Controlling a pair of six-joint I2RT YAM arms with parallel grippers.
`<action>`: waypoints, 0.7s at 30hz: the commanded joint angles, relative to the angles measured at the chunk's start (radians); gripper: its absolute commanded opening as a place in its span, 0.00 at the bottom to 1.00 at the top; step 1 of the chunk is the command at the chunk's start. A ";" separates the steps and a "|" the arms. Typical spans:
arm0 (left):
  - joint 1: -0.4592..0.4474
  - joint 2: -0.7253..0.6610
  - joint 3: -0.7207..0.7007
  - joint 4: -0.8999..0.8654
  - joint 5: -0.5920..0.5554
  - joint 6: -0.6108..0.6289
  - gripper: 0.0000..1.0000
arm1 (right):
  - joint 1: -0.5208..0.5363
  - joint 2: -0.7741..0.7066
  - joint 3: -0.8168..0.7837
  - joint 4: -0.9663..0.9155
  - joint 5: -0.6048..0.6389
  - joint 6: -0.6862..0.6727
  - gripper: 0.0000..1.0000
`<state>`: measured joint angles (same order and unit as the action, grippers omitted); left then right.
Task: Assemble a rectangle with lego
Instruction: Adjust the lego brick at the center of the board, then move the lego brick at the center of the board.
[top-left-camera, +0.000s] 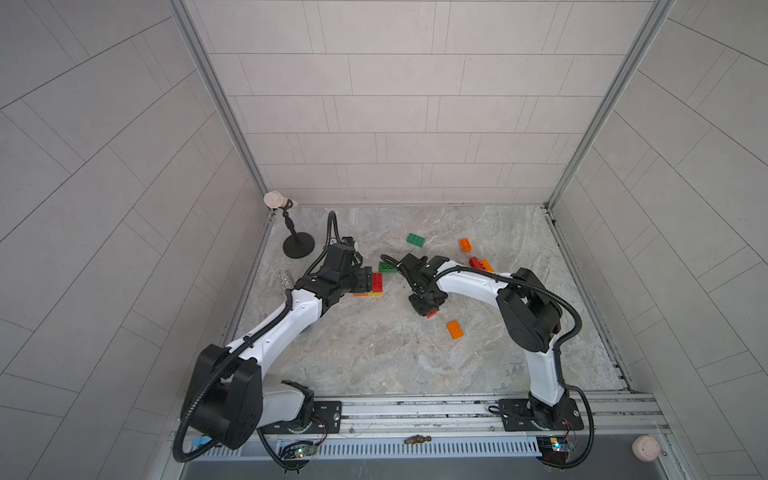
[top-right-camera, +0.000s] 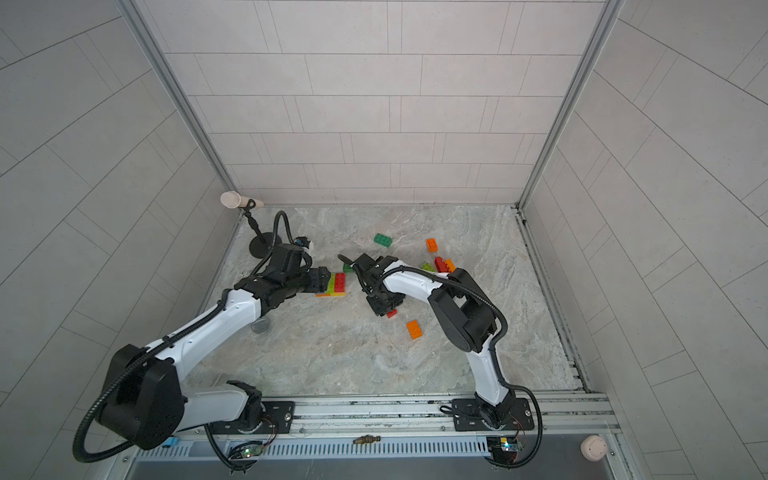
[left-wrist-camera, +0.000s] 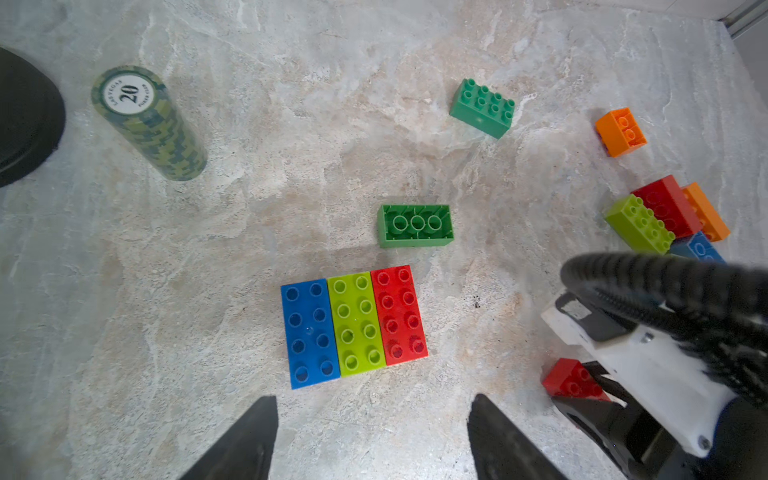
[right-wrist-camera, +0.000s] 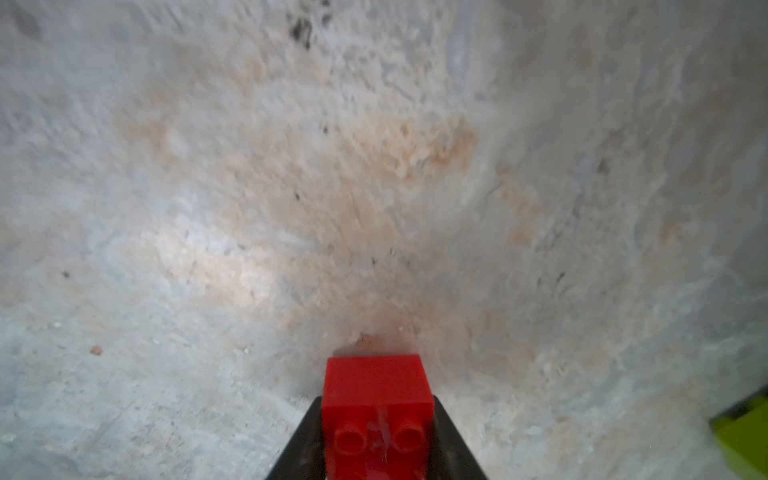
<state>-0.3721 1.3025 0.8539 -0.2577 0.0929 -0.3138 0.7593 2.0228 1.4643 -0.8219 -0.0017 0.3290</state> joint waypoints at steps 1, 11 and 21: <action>0.006 0.021 -0.010 0.034 0.054 0.008 0.77 | 0.029 -0.022 -0.007 -0.017 0.030 0.067 0.39; -0.051 0.009 -0.033 0.077 0.088 -0.016 0.76 | 0.010 -0.167 -0.069 -0.057 0.052 0.093 0.61; -0.188 0.028 -0.112 0.241 0.043 -0.001 0.76 | -0.009 -0.386 -0.363 -0.040 0.058 0.170 0.66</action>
<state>-0.5522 1.3159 0.7448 -0.0879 0.1539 -0.3176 0.7506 1.6314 1.1435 -0.8585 0.0498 0.4629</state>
